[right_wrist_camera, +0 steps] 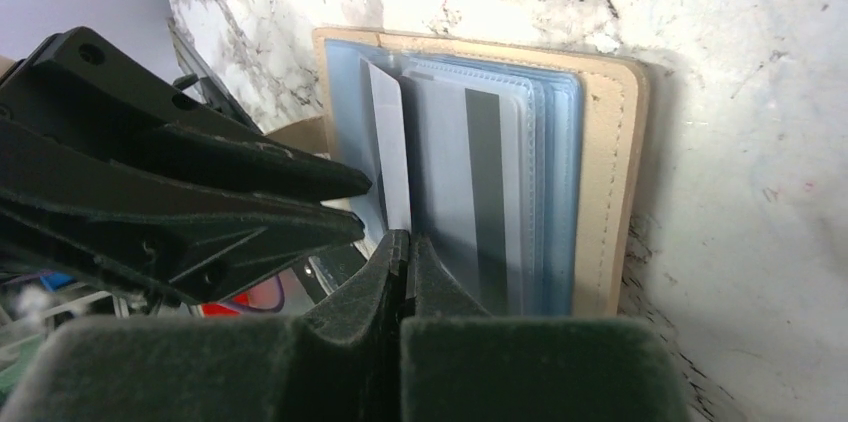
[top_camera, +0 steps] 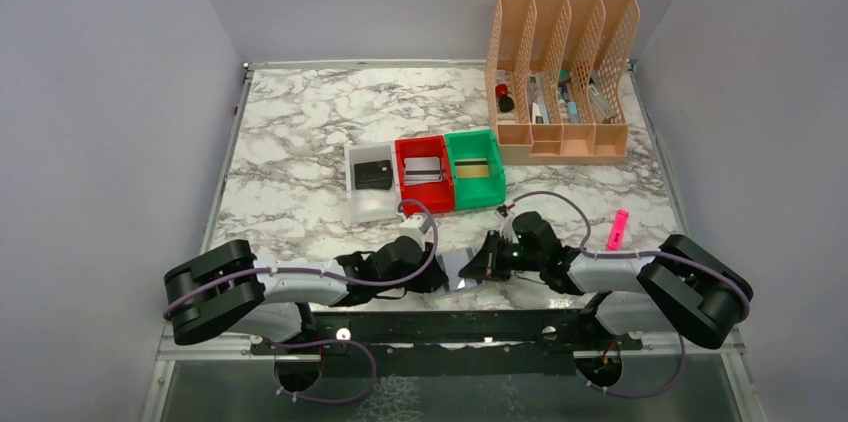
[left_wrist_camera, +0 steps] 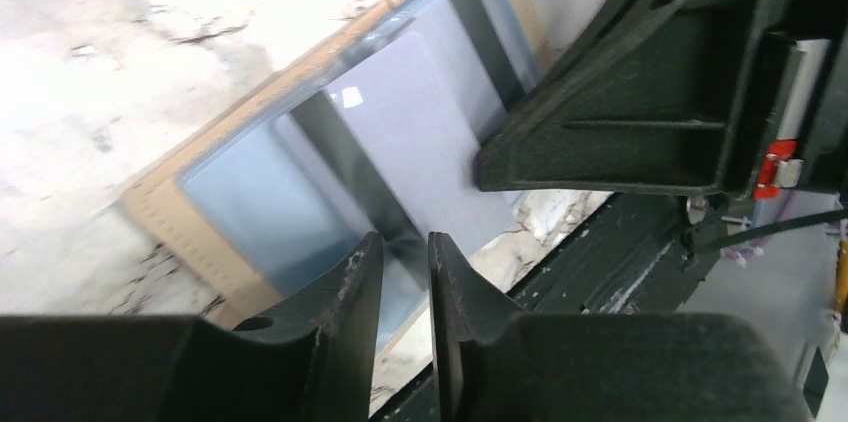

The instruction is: Take the credit cards out of the card holder

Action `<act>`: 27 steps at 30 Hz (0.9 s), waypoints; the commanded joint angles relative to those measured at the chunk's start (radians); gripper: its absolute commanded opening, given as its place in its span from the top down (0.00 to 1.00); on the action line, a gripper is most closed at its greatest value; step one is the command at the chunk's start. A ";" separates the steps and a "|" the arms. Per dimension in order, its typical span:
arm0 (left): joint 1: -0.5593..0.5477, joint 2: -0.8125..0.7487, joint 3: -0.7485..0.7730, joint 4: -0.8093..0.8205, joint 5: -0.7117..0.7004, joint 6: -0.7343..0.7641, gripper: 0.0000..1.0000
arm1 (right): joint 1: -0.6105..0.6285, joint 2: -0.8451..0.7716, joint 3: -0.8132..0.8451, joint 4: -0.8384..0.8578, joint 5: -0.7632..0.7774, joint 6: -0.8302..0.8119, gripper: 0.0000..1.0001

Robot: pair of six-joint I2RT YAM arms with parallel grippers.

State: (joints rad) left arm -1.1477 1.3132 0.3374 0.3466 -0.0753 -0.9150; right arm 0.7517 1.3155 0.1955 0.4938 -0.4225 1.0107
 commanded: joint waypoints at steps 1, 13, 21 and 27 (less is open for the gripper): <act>-0.002 -0.063 0.003 -0.182 -0.120 0.039 0.69 | 0.003 -0.030 0.001 -0.052 0.041 -0.023 0.99; -0.003 0.104 0.011 -0.054 -0.003 0.016 0.77 | 0.003 -0.016 -0.012 0.031 -0.021 -0.009 0.89; -0.006 0.095 -0.018 -0.054 -0.016 -0.009 0.81 | 0.003 0.011 -0.001 0.095 -0.061 0.011 0.82; -0.009 0.084 -0.032 -0.056 -0.028 -0.019 0.82 | 0.003 -0.002 0.007 0.040 -0.020 0.003 0.78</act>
State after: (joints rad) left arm -1.1458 1.3800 0.3500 0.3965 -0.1207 -0.9306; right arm 0.7479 1.3186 0.1890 0.5419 -0.4549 1.0203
